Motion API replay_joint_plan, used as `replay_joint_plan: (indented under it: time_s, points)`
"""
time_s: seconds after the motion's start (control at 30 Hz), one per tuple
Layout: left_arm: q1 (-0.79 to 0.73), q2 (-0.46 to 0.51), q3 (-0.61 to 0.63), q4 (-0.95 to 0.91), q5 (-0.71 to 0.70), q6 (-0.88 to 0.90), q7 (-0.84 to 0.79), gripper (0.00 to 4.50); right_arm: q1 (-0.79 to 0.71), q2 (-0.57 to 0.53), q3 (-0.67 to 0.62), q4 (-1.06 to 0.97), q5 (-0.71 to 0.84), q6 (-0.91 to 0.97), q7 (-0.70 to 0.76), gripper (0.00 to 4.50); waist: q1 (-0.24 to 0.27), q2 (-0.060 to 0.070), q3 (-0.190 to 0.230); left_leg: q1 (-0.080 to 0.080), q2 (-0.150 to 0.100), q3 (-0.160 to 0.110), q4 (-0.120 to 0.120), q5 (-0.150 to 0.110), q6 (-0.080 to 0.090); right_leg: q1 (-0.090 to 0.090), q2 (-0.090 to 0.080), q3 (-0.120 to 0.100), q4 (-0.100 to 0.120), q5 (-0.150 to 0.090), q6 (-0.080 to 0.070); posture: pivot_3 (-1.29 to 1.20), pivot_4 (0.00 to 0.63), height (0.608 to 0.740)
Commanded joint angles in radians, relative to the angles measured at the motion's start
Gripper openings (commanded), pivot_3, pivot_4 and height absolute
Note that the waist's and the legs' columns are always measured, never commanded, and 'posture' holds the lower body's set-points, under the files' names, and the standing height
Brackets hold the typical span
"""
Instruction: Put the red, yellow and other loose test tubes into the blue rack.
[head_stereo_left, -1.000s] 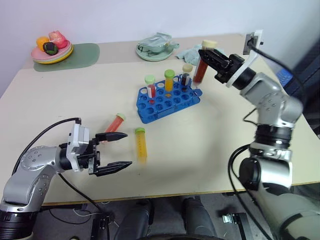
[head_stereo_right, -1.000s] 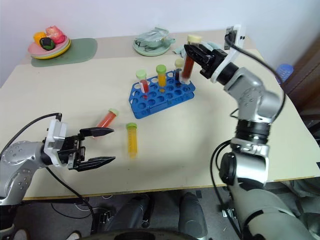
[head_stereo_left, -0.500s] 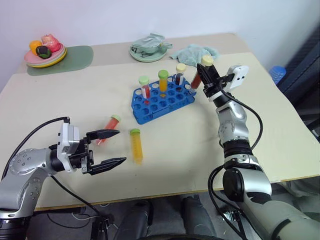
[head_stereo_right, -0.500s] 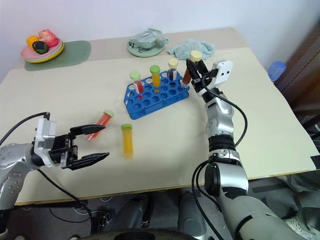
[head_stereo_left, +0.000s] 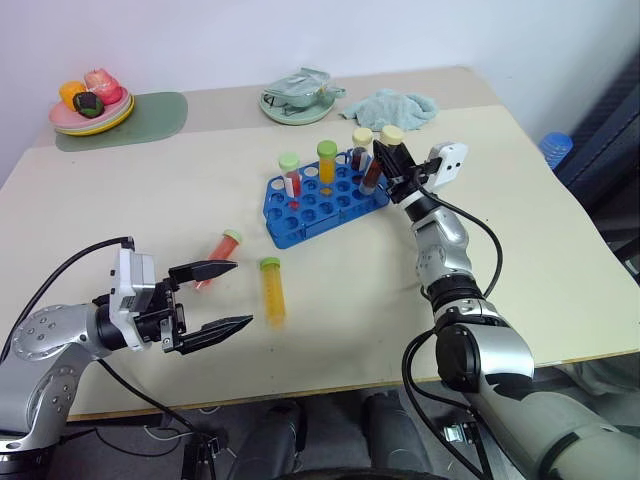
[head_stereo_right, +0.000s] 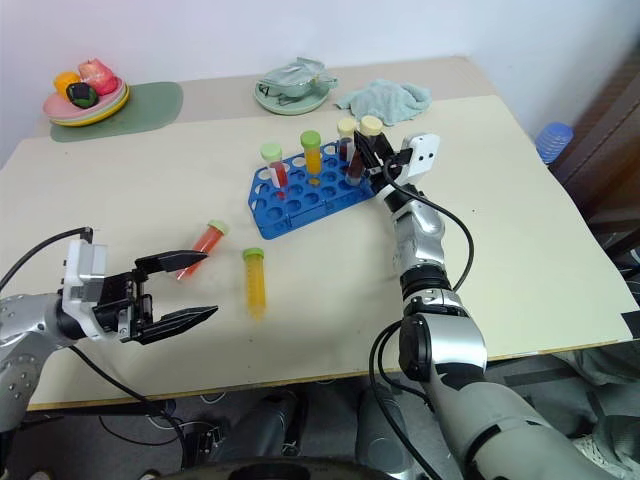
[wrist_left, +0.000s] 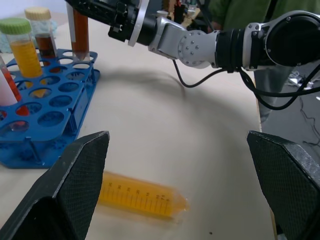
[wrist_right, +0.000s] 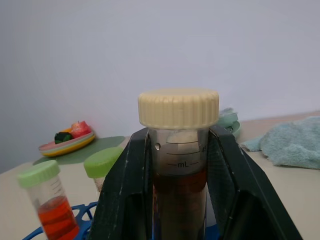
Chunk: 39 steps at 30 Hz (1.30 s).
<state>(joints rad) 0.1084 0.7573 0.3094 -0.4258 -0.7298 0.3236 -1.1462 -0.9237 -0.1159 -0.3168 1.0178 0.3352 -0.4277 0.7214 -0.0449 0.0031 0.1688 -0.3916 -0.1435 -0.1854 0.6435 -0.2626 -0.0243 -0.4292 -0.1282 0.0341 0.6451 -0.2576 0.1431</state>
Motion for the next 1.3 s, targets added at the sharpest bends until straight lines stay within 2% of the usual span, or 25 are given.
replay_joint_plan:
  time_s: [0.03, 0.67, 0.83, 0.9, 0.97, 1.13, 1.3]
  points:
    - [0.006, 0.012, 0.036, -0.031, -0.018, -0.001, 0.008, 4.50, -0.032, -0.017, -0.001, 0.043, -0.007, -0.032, -0.003, 0.85, 0.000, 0.000, 0.000, 0.000, 0.000, 0.000, 0.000, 0.000, 0.000, 0.000, 0.000, 0.000, 0.000, 0.000, 0.000, 0.00, 0.150, 0.740]
    - [-0.012, 0.002, 0.020, -0.040, -0.016, 0.011, 0.027, 4.50, -0.003, -0.034, 0.040, 0.093, -0.081, -0.116, -0.051, 0.85, 0.000, 0.000, 0.000, 0.001, 0.001, 0.003, 0.000, 0.000, 0.000, -0.001, 0.002, 0.005, 0.001, 0.000, 0.000, 0.00, 0.150, 0.740]
    - [-0.012, -0.005, 0.018, -0.044, -0.019, 0.011, 0.038, 4.50, 0.001, -0.032, 0.041, 0.083, -0.082, -0.135, -0.051, 3.27, 0.000, 0.000, 0.000, 0.001, 0.001, 0.004, 0.000, 0.000, 0.000, -0.001, 0.002, 0.006, 0.000, 0.000, 0.000, 0.00, 0.150, 0.740]
    - [-0.014, -0.026, 0.023, -0.059, -0.032, 0.025, 0.082, 4.50, 0.010, -0.032, 0.059, 0.066, -0.122, -0.179, -0.116, 4.15, 0.000, 0.000, 0.000, 0.001, 0.001, 0.004, 0.000, 0.000, 0.000, -0.001, 0.002, 0.006, 0.000, 0.000, 0.000, 0.00, 0.150, 0.740]
    - [-0.025, -0.049, 0.030, -0.076, -0.059, 0.052, 0.139, 4.50, 0.014, -0.033, 0.071, 0.054, -0.139, -0.195, -0.135, 4.15, 0.000, 0.000, 0.000, 0.001, 0.001, 0.004, 0.000, 0.000, 0.000, -0.001, 0.002, 0.006, 0.001, 0.000, 0.000, 0.00, 0.150, 0.740]
    - [-0.114, -0.116, 0.034, -0.210, -0.091, 0.192, 0.486, 4.50, 0.076, -0.081, 0.125, -0.091, -0.150, -0.152, -0.066, 4.15, 0.003, -0.001, 0.000, 0.001, 0.001, 0.004, 0.001, 0.000, 0.000, -0.001, 0.003, 0.007, 0.001, 0.000, 0.000, 0.00, 0.150, 0.740]
    - [-0.275, -0.064, 0.039, -0.308, -0.209, 0.450, 0.821, 4.50, 0.237, -0.208, 0.175, -0.416, -0.112, 0.076, 0.057, 4.15, 0.011, -0.001, -0.001, 0.001, 0.001, 0.004, 0.002, 0.000, 0.000, -0.001, 0.003, 0.007, 0.002, 0.000, 0.000, 0.00, 0.150, 0.740]
